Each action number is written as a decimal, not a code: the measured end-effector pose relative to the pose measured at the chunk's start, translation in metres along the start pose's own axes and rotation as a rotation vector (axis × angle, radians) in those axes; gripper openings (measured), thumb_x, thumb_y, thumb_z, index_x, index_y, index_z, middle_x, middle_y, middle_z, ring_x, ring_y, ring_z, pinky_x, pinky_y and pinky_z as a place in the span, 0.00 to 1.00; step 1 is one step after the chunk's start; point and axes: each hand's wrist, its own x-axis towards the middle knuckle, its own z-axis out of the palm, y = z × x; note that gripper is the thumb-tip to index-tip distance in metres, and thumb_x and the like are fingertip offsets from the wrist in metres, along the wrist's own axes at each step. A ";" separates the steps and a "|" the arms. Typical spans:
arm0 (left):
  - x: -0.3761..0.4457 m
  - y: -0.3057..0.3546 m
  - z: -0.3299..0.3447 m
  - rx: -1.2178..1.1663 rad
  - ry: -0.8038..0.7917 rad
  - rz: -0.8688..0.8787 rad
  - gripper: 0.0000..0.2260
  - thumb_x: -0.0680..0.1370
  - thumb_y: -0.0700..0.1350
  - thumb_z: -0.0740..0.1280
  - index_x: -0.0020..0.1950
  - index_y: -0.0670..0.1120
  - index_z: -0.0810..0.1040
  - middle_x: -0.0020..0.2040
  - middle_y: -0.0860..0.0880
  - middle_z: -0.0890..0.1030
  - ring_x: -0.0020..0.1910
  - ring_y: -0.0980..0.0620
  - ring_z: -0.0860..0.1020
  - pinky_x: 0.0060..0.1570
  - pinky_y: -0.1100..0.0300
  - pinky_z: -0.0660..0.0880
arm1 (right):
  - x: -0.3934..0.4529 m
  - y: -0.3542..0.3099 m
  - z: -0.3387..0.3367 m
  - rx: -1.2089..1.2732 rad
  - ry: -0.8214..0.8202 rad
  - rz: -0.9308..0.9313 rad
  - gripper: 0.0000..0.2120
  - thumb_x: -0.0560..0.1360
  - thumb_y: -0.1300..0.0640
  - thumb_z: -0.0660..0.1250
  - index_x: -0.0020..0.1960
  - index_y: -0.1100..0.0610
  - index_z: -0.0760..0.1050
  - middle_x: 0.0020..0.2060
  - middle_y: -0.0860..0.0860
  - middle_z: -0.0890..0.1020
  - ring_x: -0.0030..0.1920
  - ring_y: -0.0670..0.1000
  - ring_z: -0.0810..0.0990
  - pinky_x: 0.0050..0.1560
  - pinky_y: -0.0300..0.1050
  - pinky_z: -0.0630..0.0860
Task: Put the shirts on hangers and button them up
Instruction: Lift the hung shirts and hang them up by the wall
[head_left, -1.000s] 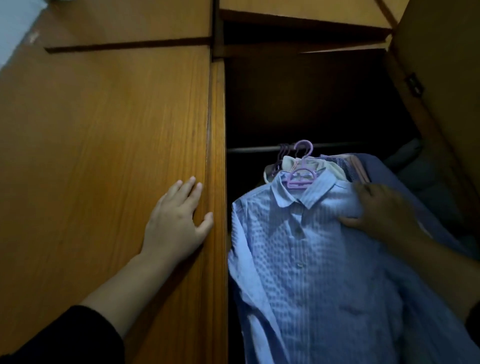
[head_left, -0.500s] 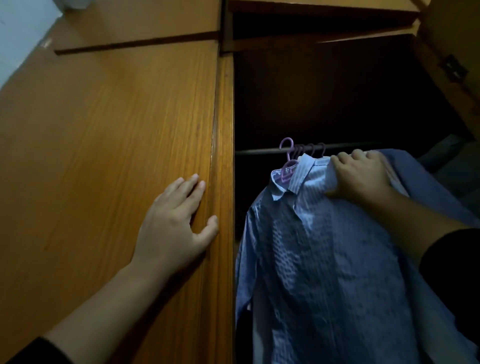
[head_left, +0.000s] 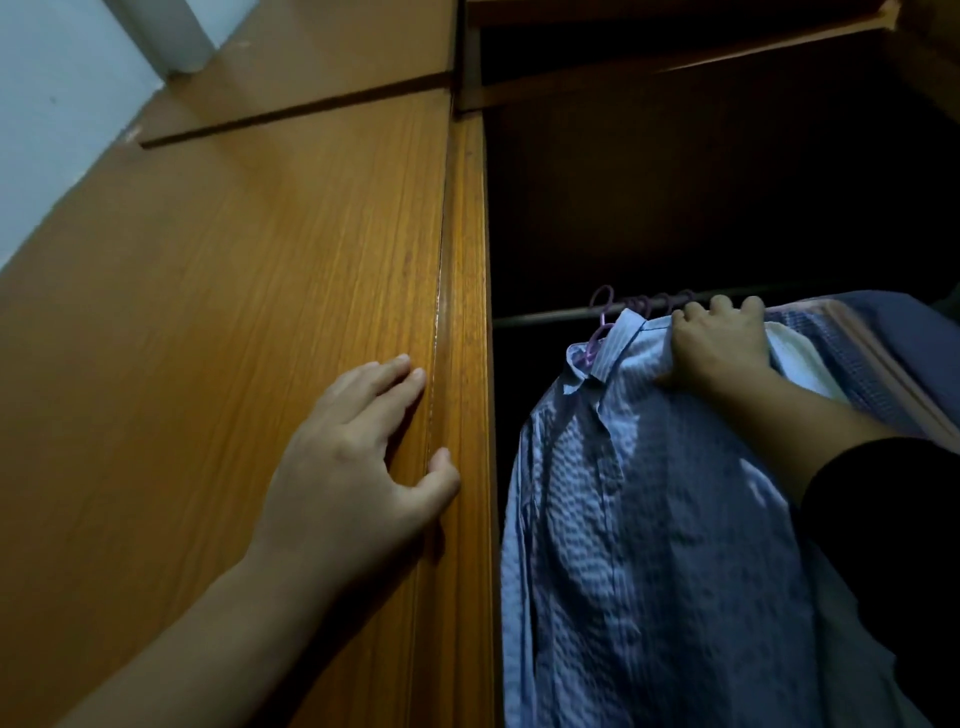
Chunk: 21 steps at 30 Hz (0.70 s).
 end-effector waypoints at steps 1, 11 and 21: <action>0.000 0.000 0.000 -0.011 0.001 -0.003 0.33 0.69 0.62 0.57 0.70 0.45 0.72 0.68 0.55 0.69 0.69 0.59 0.62 0.66 0.61 0.58 | 0.003 -0.003 0.003 -0.010 0.004 0.002 0.35 0.68 0.31 0.64 0.65 0.55 0.68 0.59 0.51 0.75 0.59 0.54 0.71 0.55 0.51 0.64; -0.002 0.000 0.001 -0.031 -0.001 0.000 0.33 0.70 0.62 0.57 0.71 0.48 0.70 0.68 0.60 0.65 0.69 0.64 0.58 0.64 0.69 0.52 | 0.023 -0.019 0.009 -0.042 -0.011 0.035 0.25 0.74 0.41 0.61 0.65 0.54 0.70 0.60 0.53 0.75 0.59 0.55 0.70 0.56 0.50 0.64; -0.001 0.001 0.000 -0.031 -0.003 0.015 0.31 0.71 0.59 0.59 0.69 0.44 0.73 0.67 0.57 0.68 0.68 0.63 0.59 0.63 0.66 0.55 | 0.019 -0.018 0.011 -0.082 -0.022 -0.027 0.20 0.75 0.43 0.61 0.63 0.53 0.71 0.58 0.51 0.75 0.58 0.54 0.71 0.56 0.49 0.65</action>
